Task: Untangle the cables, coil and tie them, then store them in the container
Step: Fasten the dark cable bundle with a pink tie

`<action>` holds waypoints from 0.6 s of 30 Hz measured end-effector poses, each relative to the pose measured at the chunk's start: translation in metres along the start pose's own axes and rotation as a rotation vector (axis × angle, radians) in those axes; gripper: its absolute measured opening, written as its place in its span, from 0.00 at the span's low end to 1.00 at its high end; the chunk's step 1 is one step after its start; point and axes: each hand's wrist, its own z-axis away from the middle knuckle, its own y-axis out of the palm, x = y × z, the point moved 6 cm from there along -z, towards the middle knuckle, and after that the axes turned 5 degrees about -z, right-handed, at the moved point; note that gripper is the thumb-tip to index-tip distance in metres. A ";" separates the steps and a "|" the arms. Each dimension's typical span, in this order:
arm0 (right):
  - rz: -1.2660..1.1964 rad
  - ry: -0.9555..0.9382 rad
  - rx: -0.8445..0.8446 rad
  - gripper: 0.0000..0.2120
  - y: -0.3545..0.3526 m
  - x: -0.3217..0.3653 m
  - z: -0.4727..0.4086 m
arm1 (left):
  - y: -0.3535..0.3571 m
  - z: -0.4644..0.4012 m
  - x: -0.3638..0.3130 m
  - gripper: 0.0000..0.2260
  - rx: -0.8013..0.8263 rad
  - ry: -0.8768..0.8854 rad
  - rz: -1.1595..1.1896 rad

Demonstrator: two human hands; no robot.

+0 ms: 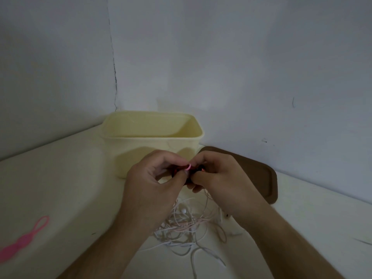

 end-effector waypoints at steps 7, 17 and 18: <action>-0.175 0.043 -0.032 0.08 -0.001 -0.004 0.000 | 0.000 -0.001 0.001 0.12 -0.015 -0.034 0.014; -0.271 0.061 0.035 0.12 0.001 -0.007 0.001 | 0.001 -0.002 0.000 0.11 0.015 -0.103 0.103; -0.230 0.044 0.049 0.12 0.002 -0.005 0.001 | 0.001 -0.001 0.000 0.11 0.010 -0.101 0.089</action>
